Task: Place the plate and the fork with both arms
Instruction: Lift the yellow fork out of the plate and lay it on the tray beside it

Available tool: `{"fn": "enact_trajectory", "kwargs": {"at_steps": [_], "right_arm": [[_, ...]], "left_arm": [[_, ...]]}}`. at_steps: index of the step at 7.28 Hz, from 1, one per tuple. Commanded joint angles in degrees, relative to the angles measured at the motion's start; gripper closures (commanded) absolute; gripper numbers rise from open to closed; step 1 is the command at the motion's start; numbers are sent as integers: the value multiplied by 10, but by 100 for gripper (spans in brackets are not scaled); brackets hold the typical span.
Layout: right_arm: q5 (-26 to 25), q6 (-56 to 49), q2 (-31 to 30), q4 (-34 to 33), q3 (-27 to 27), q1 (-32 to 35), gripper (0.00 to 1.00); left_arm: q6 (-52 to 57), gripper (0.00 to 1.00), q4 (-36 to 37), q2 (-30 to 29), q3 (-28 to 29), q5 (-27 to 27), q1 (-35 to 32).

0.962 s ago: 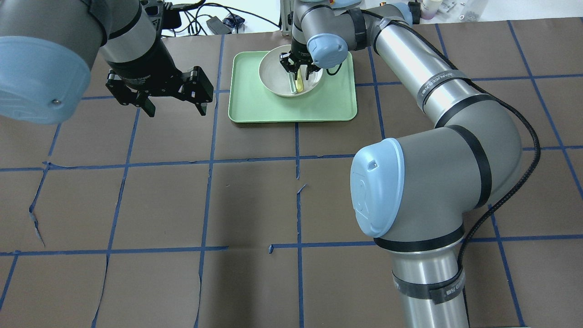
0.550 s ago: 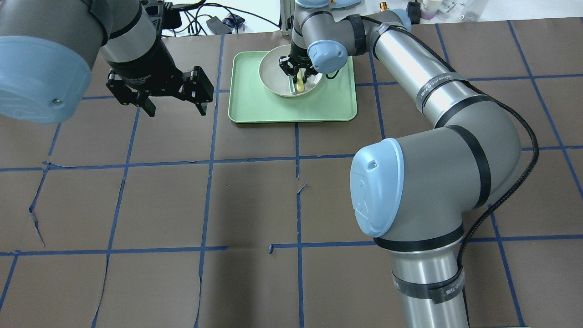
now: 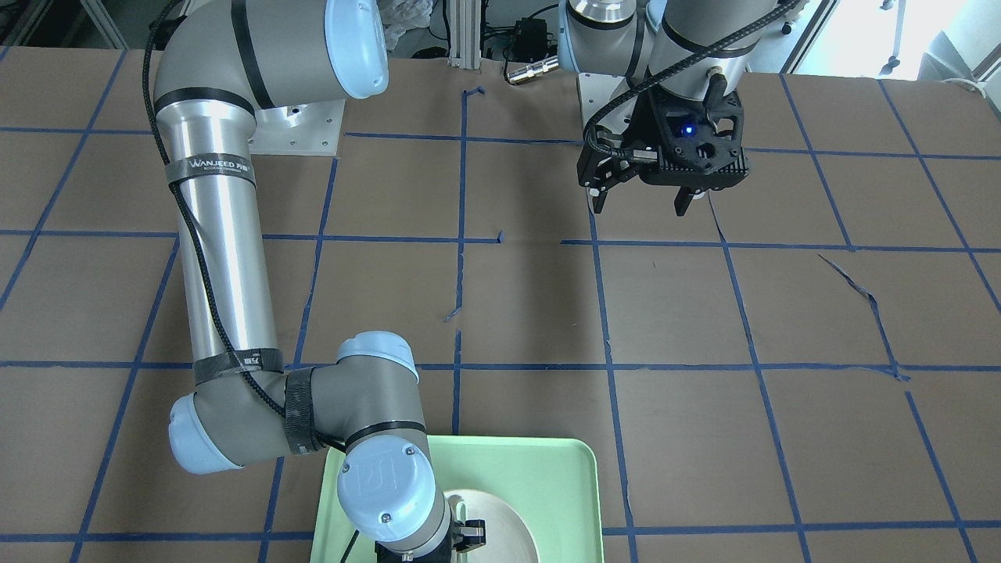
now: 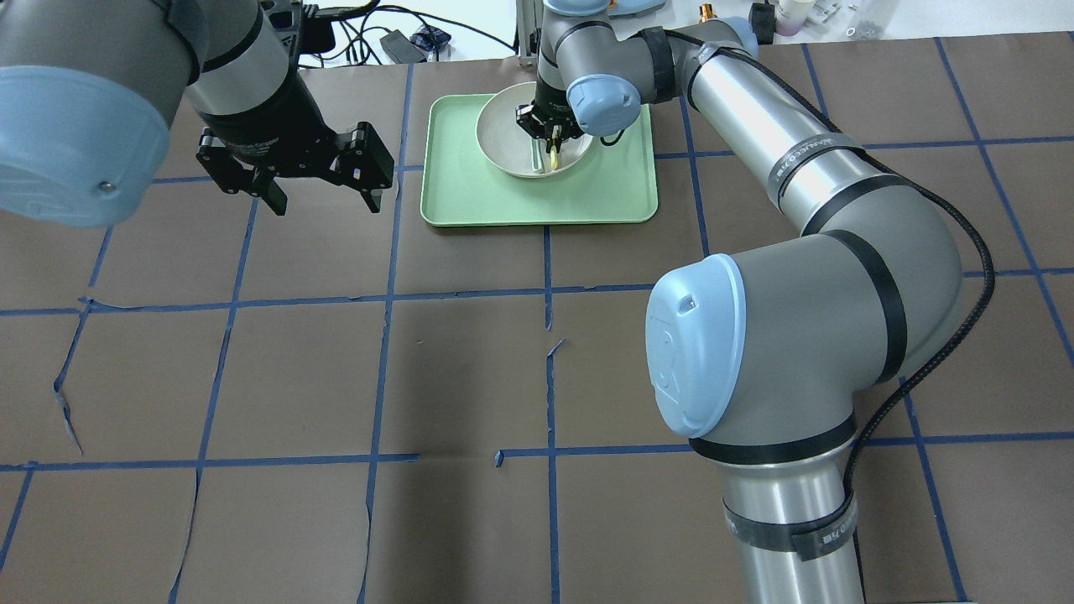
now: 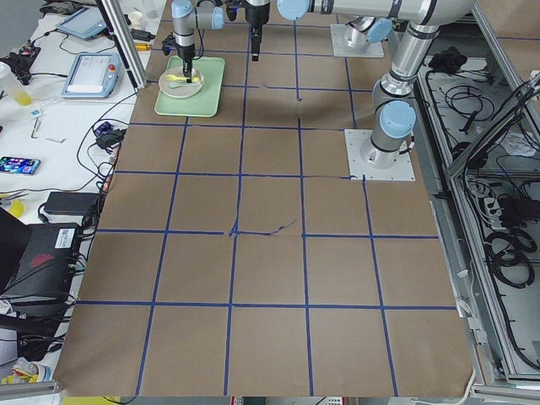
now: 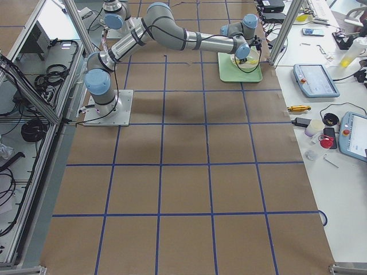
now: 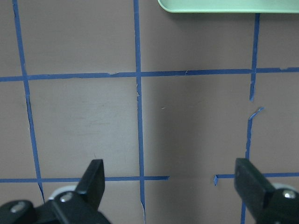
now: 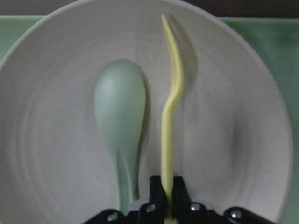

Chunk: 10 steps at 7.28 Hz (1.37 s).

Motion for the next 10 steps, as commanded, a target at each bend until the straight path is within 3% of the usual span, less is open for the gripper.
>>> {"fn": "enact_trajectory", "kwargs": {"at_steps": [1,4,7,9,10], "right_arm": [[-4,-7,-21,3,5,-1,85],[-29,-74,-56,32,29,-18,85],[-25,-67,-83,30,112,-64,85],[-26,-67,-92,26,126,-72,85],[-26,-65,-92,26,129,-72,67]], "left_arm": [[0,0,0,0,0,0,0],[0,0,0,0,2,0,1],[0,0,1,-3,0,0,0],[0,0,3,-5,-1,0,1],[0,0,3,-5,-1,0,1]]}}
